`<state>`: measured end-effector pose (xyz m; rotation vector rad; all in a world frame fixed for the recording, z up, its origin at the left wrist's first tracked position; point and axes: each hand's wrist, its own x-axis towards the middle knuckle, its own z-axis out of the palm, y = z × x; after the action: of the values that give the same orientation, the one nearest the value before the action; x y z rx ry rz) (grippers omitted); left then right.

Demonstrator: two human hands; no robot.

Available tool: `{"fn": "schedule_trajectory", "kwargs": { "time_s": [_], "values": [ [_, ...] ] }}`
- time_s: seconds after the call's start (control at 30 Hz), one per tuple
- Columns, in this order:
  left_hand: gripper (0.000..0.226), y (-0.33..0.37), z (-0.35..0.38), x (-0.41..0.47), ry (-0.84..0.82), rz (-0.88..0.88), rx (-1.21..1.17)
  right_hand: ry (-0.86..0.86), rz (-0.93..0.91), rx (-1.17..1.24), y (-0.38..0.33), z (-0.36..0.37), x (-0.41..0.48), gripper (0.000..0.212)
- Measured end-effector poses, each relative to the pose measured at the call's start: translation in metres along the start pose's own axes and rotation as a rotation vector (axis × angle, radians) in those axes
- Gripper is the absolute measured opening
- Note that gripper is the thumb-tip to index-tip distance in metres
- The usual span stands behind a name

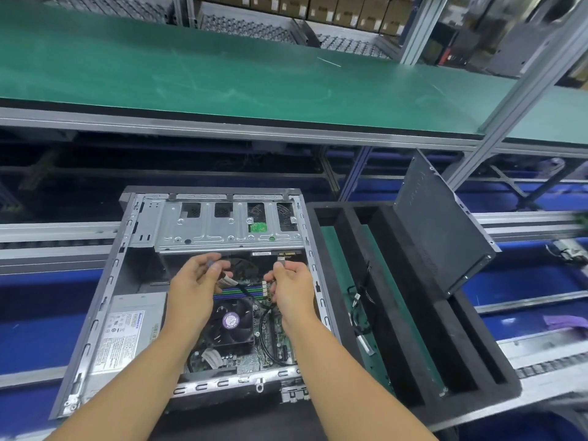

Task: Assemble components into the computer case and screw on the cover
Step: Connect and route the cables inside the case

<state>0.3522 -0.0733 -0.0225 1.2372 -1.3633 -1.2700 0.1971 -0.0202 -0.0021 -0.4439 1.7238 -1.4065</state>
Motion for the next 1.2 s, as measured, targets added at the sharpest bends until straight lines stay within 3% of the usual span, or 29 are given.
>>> {"fn": "schedule_trajectory", "kwargs": {
  "time_s": [0.23, 0.57, 0.8, 1.0, 1.2],
  "values": [
    [0.012, 0.002, 0.0, -0.002, -0.019, 0.012, 0.066, 0.011, -0.013, -0.043, 0.004, 0.002, 0.008, 0.012],
    [0.023, 0.013, -0.001, -0.011, 0.12, 0.117, 0.252, 0.042, -0.012, -0.052, 0.006, 0.004, 0.012, 0.009],
    [0.017, 0.008, -0.002, -0.007, 0.037, 0.019, 0.235, 0.075, 0.016, 0.046, 0.007, 0.006, 0.01, 0.009],
    [0.015, 0.016, 0.001, -0.011, 0.01, 0.048, 0.185, 0.058, 0.041, 0.112, 0.007, 0.005, 0.01, 0.023],
    [0.015, 0.017, 0.004, -0.015, -0.093, 0.012, 0.184, 0.061, 0.07, 0.129, 0.005, 0.005, 0.011, 0.023]
  ]
}}
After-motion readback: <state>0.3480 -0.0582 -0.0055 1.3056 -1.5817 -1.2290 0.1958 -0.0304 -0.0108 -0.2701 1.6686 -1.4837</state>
